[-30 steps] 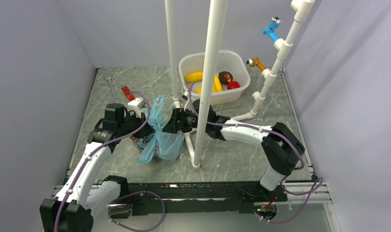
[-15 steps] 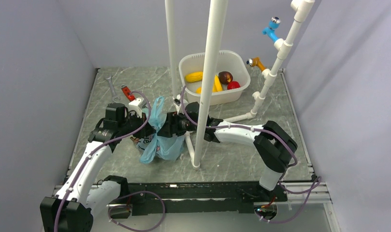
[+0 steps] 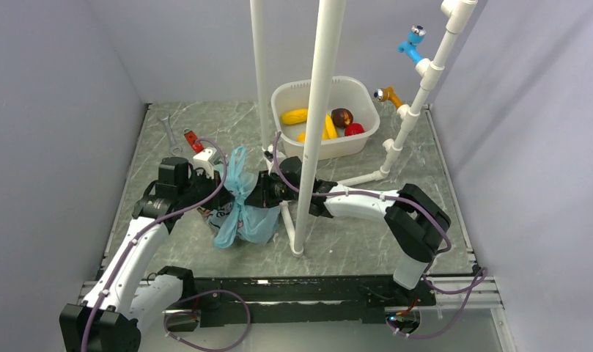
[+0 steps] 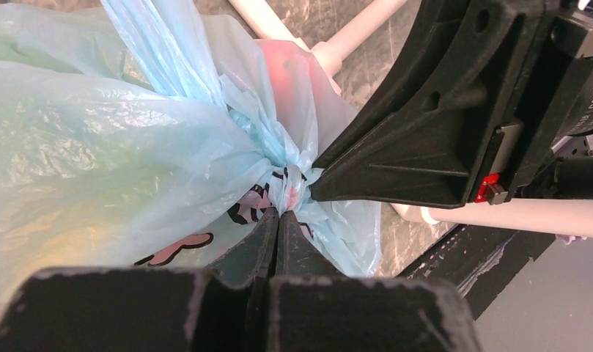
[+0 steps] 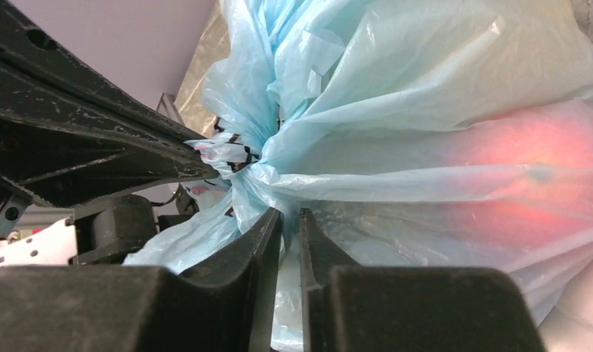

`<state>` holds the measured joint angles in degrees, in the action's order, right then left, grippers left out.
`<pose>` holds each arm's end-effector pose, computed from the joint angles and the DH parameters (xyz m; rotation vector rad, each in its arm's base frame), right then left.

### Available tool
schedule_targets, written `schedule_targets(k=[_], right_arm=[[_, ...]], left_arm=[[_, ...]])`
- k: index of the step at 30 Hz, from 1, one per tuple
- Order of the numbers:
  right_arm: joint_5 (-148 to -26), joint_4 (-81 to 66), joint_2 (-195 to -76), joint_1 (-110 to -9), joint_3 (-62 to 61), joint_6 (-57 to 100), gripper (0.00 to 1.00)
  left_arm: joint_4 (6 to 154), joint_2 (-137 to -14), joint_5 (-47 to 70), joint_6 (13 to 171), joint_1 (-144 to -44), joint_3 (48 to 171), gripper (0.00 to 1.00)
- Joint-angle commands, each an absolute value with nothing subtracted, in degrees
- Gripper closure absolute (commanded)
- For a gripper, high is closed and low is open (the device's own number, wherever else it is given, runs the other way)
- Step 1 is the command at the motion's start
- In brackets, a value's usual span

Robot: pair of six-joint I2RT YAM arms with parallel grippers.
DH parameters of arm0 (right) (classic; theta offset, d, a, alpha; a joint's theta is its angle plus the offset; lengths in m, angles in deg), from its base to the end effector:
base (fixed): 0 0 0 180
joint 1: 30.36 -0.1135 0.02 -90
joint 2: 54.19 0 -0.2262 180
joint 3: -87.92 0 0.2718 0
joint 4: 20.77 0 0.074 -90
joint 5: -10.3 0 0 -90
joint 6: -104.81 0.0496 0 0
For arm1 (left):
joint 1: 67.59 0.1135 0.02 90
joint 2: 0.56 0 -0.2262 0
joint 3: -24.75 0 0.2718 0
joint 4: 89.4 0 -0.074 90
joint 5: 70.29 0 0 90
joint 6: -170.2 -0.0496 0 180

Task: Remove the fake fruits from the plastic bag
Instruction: Untie the plastic bag at the center of the board.

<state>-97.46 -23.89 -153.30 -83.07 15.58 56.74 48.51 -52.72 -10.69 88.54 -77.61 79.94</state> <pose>0.2361 0.3350 0.1658 -0.4356 2.1957 1.3061 0.2353 -0.0671 0.2329 0.3217 2.2288 -0.7687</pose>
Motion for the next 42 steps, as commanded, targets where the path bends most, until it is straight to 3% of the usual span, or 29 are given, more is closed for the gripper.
schedule_targets(k=[1, 3, 20, 27, 37, 42], right_arm=[[-93.8, -21.8, -150.7, -83.4, 14.9, 55.8, 0.92], [-91.3, -21.5, -149.2, -83.4, 16.4, 55.7, 1.0], [-76.9, -15.5, -141.5, -82.4, 25.1, 57.0, 1.0], [-78.8, -16.0, -139.3, -81.5, 26.3, 55.2, 1.0], [-85.2, -17.7, -136.7, -81.3, 21.5, 47.1, 0.53], [-90.5, -17.3, -139.9, -81.5, 15.4, 44.1, 0.45]], left_arm=[[50.1, -49.9, -7.4, 89.0, -77.9, 80.5, 1.0], [49.6, -49.3, -5.5, 89.1, -77.9, 80.5, 1.0], [47.5, -41.2, 10.6, 90.3, -77.0, 81.1, 1.0], [50.6, -37.5, 6.3, 90.9, -74.4, 79.1, 1.0], [51.8, -40.4, -1.4, 90.4, -74.4, 79.0, 1.0], [52.2, -41.2, -2.4, 90.3, -74.4, 79.0, 1.0]])
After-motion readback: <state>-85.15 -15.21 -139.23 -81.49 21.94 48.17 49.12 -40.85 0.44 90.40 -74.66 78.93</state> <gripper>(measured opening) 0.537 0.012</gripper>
